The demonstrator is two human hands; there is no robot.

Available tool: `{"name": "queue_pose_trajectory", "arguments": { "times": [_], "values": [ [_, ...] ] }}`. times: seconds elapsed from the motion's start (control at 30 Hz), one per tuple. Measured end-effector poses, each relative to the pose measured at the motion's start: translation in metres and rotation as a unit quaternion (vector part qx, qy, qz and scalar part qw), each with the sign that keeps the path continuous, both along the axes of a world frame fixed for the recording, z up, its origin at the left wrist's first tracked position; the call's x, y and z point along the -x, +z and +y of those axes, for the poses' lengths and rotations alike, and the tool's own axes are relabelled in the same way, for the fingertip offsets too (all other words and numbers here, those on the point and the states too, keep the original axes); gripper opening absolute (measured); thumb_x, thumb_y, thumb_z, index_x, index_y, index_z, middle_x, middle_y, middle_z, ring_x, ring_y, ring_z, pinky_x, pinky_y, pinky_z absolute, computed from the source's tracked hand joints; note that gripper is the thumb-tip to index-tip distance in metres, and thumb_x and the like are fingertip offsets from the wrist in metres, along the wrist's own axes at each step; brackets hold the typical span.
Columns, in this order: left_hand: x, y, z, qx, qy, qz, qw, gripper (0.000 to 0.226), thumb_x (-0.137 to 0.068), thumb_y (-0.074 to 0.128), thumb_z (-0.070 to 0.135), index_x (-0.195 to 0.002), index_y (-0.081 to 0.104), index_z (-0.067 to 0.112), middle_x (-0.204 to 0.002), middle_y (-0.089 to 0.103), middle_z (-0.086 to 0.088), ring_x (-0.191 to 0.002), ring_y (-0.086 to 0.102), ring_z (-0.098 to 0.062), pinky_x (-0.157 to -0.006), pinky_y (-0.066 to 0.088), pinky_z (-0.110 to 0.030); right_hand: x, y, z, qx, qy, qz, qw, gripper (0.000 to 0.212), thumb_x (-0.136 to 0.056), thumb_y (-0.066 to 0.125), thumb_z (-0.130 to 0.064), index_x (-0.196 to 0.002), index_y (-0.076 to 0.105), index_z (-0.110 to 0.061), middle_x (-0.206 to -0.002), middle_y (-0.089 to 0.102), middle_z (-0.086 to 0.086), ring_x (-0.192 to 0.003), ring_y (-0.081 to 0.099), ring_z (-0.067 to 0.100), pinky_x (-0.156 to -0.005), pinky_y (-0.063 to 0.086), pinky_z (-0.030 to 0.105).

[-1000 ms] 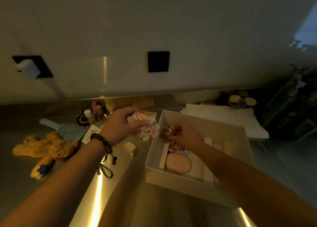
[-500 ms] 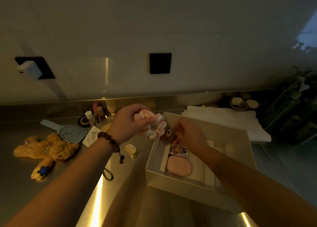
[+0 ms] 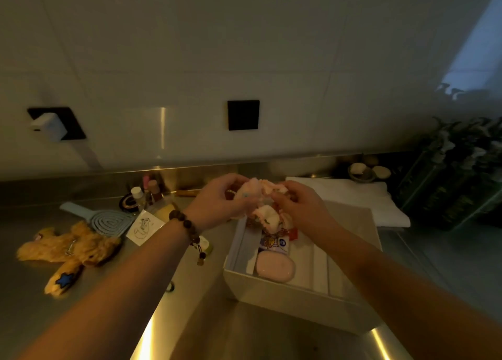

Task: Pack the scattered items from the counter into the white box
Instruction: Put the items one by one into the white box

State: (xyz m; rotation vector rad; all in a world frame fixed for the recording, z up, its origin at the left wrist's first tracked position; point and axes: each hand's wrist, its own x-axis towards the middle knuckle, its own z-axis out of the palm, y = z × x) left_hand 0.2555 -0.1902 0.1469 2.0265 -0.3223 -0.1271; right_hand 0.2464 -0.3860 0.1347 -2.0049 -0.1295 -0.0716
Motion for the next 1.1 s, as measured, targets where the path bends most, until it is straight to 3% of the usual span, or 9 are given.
{"name": "queue_pose_trajectory", "arguments": {
  "times": [0.1,0.2,0.27,0.4,0.5,0.63,0.77,0.83,1.1],
  "values": [
    [0.005,-0.003,-0.002,-0.045,0.023,-0.021,0.998,0.037,-0.079,0.068,0.037,-0.110,0.060,0.017,-0.100,0.065,-0.001,-0.086,0.064,-0.014,-0.075,0.057,-0.036,0.007,-0.009,0.000,0.070,0.053,-0.009,0.996,0.060,-0.077,0.072,-0.042,-0.130,0.047,-0.030,-0.117,0.051,-0.009,-0.103,0.054,0.006,-0.077,0.047,0.018],
    [0.010,-0.006,-0.011,-0.064,0.046,-0.061,0.995,0.033,-0.078,0.069,0.039,-0.100,0.065,0.013,-0.089,0.067,-0.001,-0.079,0.062,-0.013,-0.068,0.052,-0.024,0.011,-0.021,0.005,0.166,0.111,-0.063,0.978,0.087,-0.066,0.077,-0.051,-0.140,0.032,-0.038,-0.128,0.041,-0.013,-0.112,0.043,0.002,-0.088,0.038,0.017],
    [0.013,-0.008,-0.015,-0.061,0.044,-0.059,0.995,0.034,-0.077,0.071,0.039,-0.098,0.067,0.013,-0.087,0.067,0.001,-0.078,0.062,-0.011,-0.064,0.050,-0.019,0.011,-0.027,0.007,0.185,0.105,-0.080,0.974,0.076,-0.072,0.073,-0.049,-0.137,0.036,-0.038,-0.128,0.047,-0.013,-0.112,0.046,0.001,-0.092,0.044,0.024],
    [0.017,-0.014,-0.012,-0.037,0.042,-0.050,0.997,0.035,-0.083,0.065,0.038,-0.107,0.066,0.014,-0.098,0.068,-0.002,-0.090,0.063,-0.011,-0.079,0.053,-0.029,0.006,-0.039,-0.002,0.151,0.078,-0.053,0.984,0.054,-0.069,0.063,-0.056,-0.118,0.051,-0.038,-0.108,0.057,-0.017,-0.097,0.055,0.000,-0.082,0.051,0.030],
    [0.018,-0.024,0.001,-0.033,0.103,-0.058,0.992,0.030,-0.087,0.060,0.035,-0.110,0.063,0.016,-0.103,0.065,0.000,-0.096,0.060,-0.011,-0.083,0.049,-0.029,0.001,-0.065,-0.008,0.181,0.089,-0.010,0.979,0.044,-0.075,0.072,-0.040,-0.115,0.055,-0.033,-0.108,0.059,-0.013,-0.096,0.056,0.003,-0.084,0.053,0.033],
    [0.025,-0.048,0.017,-0.028,0.160,-0.046,0.986,0.019,-0.088,0.059,0.033,-0.103,0.064,0.022,-0.097,0.064,0.009,-0.090,0.058,0.000,-0.073,0.044,-0.016,-0.007,-0.099,0.004,0.241,0.168,0.029,0.955,0.037,-0.080,0.067,-0.028,-0.114,0.054,-0.027,-0.114,0.057,-0.009,-0.103,0.055,0.006,-0.090,0.049,0.032],
    [0.033,-0.071,0.029,-0.048,0.190,-0.024,0.980,0.023,-0.088,0.060,0.031,-0.106,0.065,0.017,-0.100,0.066,0.004,-0.092,0.059,-0.006,-0.076,0.045,-0.019,-0.020,-0.115,0.005,0.476,0.166,-0.140,0.852,0.038,-0.086,0.054,-0.042,-0.121,0.052,-0.027,-0.125,0.050,0.000,-0.115,0.044,0.019,-0.097,0.037,0.037],
    [0.036,-0.076,0.033,-0.055,0.194,-0.019,0.979,0.023,-0.089,0.059,0.031,-0.107,0.065,0.018,-0.102,0.065,0.003,-0.093,0.059,-0.008,-0.079,0.046,-0.024,-0.025,-0.115,0.002,0.511,0.179,-0.163,0.825,0.042,-0.086,0.052,-0.046,-0.124,0.049,-0.028,-0.128,0.046,0.002,-0.117,0.040,0.021,-0.099,0.034,0.039],
    [0.041,-0.079,0.042,-0.056,0.226,-0.029,0.972,0.025,-0.090,0.058,0.032,-0.110,0.063,0.019,-0.104,0.063,0.004,-0.097,0.057,-0.009,-0.084,0.046,-0.030,-0.022,-0.117,0.004,0.388,0.200,-0.008,0.900,0.073,-0.076,0.069,-0.046,-0.138,0.039,-0.023,-0.145,0.031,0.007,-0.129,0.036,0.024,-0.106,0.032,0.036]
  ]
}}
